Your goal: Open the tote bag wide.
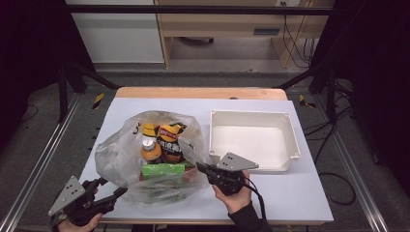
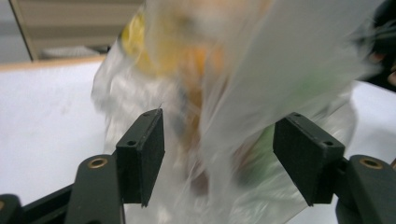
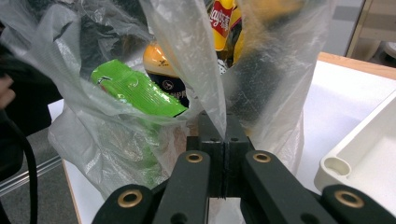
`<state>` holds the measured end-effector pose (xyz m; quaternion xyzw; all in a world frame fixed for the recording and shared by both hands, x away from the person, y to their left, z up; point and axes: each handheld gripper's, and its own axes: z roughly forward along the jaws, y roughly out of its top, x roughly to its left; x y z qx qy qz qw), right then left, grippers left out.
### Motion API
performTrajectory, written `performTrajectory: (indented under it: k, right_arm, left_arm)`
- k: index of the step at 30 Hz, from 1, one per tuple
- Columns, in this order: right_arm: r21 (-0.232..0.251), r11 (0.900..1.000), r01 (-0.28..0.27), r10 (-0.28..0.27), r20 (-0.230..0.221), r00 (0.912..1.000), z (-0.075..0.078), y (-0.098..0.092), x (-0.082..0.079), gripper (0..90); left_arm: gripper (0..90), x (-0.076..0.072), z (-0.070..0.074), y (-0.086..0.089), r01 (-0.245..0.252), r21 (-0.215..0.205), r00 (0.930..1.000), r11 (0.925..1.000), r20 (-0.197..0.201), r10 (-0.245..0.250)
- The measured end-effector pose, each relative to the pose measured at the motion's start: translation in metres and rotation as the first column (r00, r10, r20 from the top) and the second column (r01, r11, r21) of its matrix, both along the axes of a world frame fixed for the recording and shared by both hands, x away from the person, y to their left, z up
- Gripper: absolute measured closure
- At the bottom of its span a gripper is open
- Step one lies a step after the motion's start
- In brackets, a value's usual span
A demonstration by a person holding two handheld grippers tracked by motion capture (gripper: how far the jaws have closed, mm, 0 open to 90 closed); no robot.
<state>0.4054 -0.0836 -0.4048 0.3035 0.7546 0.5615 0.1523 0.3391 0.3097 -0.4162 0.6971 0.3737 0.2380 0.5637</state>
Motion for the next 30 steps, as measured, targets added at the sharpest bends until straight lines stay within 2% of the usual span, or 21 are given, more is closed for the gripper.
performTrajectory:
  k: [1, 5, 7, 8, 10, 13, 15, 17, 20, 21, 22, 23, 24, 26, 30]
  right_arm:
    - [0.000, 1.000, 0.000, 0.000, 0.000, 1.0000, 0.000, 0.000, 0.000, 90.0]
    - [-0.010, 1.000, -0.001, 0.001, -0.002, 1.0000, 0.000, 0.001, -0.001, 90.0]
    - [-0.023, 1.000, -0.003, 0.003, -0.004, 1.0000, 0.000, 0.002, -0.001, 90.0]
    - [-0.023, 1.000, -0.003, 0.003, -0.004, 1.0000, 0.000, 0.002, -0.001, 90.0]
    - [-0.032, 0.999, -0.002, 0.002, -0.006, 1.0000, 0.000, 0.003, -0.002, 90.0]
    - [-0.036, 0.999, 0.001, -0.001, -0.007, 1.0000, 0.001, 0.001, -0.002, 90.0]
    - [-0.032, 0.999, 0.004, -0.004, -0.003, 1.0000, 0.002, -0.001, -0.003, 90.0]
    - [-0.031, 1.000, 0.004, -0.004, -0.002, 1.0000, 0.002, -0.003, -0.005, 90.0]
    - [-0.040, 0.999, -0.002, 0.002, -0.008, 1.0000, 0.001, -0.006, -0.008, 90.0]
    - [-0.046, 0.999, -0.005, 0.004, -0.021, 0.9998, -0.001, -0.008, -0.011, 90.0]
    - [-0.046, 0.999, -0.005, 0.004, -0.021, 0.9998, -0.001, -0.008, -0.011, 90.0]
    - [-0.056, 0.998, -0.007, 0.005, -0.032, 0.9995, -0.005, -0.011, -0.013, 90.0]
    - [-0.056, 0.998, -0.007, 0.005, -0.032, 0.9995, -0.005, -0.011, -0.013, 90.0]
    - [-0.059, 0.998, -0.010, 0.007, -0.053, 0.9986, -0.012, -0.013, -0.015, 90.0]
    - [-0.087, 0.996, -0.006, -0.002, -0.092, 0.9958, -0.025, -0.014, -0.015, 90.0]
  left_arm:
    - [33.2, 0.000, 0.000, 0.000, 0.000, 0.000, 1.0000, 1.0000, 0.000, 0.000]
    - [32.7, -0.005, 0.020, -0.002, 0.009, -0.013, 0.9986, 0.9999, 0.052, -0.008]
    - [34.1, -0.003, 0.036, -0.002, 0.009, -0.030, 0.9969, 0.9995, 0.078, -0.007]
    - [35.0, -0.003, 0.036, -0.002, 0.009, -0.030, 0.9969, 0.9995, 0.078, -0.007]
    - [35.8, -0.001, 0.048, -0.004, 0.007, -0.031, 0.9948, 0.9995, 0.102, -0.004]
    - [42.8, 0.005, 0.063, -0.007, -0.009, -0.025, 0.9927, 0.9997, 0.120, 0.011]
    - [54.2, 0.009, 0.065, -0.007, -0.019, -0.026, 0.9957, 0.9995, 0.090, 0.021]
    - [67.9, 0.011, 0.062, -0.007, -0.026, -0.003, 0.9990, 0.9996, 0.035, 0.026]
    - [79.2, 0.007, 0.051, -0.003, -0.015, 0.020, 0.9996, 0.9997, -0.025, 0.015]
    - [82.2, 0.006, 0.047, -0.002, -0.015, 0.025, 0.9993, 0.9996, -0.034, 0.016]
    - [82.2, 0.005, 0.044, 0.000, -0.013, 0.030, 0.9988, 0.9995, -0.047, 0.015]
    - [82.9, 0.004, 0.033, 0.002, -0.010, 0.039, 0.9961, 0.9992, -0.087, 0.013]
    - [83.0, 0.004, 0.033, 0.002, -0.010, 0.039, 0.9961, 0.9992, -0.087, 0.013]
    - [83.2, 0.005, 0.018, 0.001, 0.001, 0.066, 0.9908, 0.9978, -0.135, 0.008]
    - [83.3, 0.013, -0.007, -0.005, 0.016, 0.106, 0.9745, 0.9942, -0.224, 0.008]
